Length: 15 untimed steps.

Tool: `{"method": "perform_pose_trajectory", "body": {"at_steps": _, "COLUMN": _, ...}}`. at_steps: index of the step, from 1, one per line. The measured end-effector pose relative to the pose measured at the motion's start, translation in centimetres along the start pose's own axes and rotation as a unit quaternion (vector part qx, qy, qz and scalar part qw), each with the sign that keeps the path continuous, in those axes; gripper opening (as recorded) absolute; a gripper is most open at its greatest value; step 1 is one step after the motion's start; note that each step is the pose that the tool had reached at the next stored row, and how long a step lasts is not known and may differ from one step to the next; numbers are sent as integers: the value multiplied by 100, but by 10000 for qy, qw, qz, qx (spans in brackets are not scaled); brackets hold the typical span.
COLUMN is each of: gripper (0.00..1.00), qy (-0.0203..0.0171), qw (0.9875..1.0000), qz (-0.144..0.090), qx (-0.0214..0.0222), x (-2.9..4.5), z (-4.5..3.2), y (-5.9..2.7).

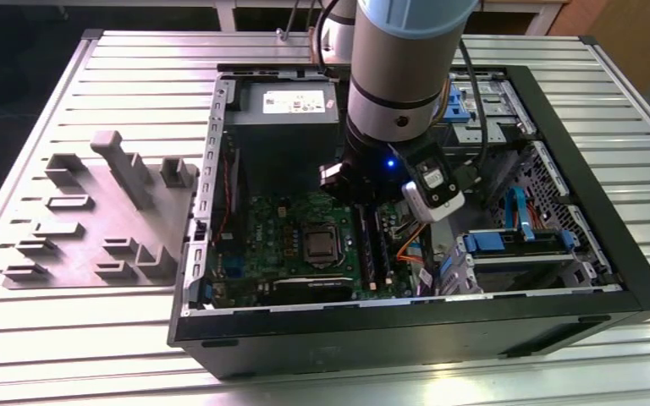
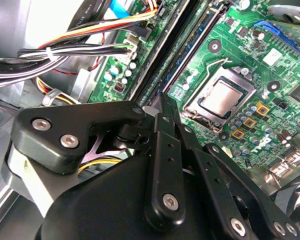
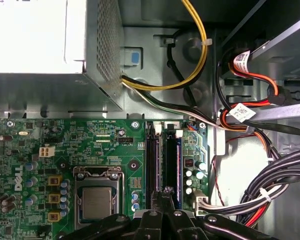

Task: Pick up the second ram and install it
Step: 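Press down the second ram until it locks into place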

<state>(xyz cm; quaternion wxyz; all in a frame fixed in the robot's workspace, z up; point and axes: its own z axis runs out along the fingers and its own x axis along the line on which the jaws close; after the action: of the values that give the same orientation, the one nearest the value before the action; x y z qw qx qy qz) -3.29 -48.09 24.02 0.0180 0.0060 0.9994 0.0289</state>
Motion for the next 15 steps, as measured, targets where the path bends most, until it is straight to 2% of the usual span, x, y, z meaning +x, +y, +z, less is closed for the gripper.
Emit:
{"method": "perform_pose_trajectory", "body": {"at_steps": 4, "gripper": 10, "qy": 0, "qw": 10000, "qz": 0, "qx": 2, "x": 0, "z": -2, "y": 17}}
{"method": "perform_pose_trajectory", "body": {"at_steps": 15, "gripper": 10, "qy": 0, "qw": 10000, "qz": 0, "qx": 0, "x": 3, "z": 15, "y": 220}}
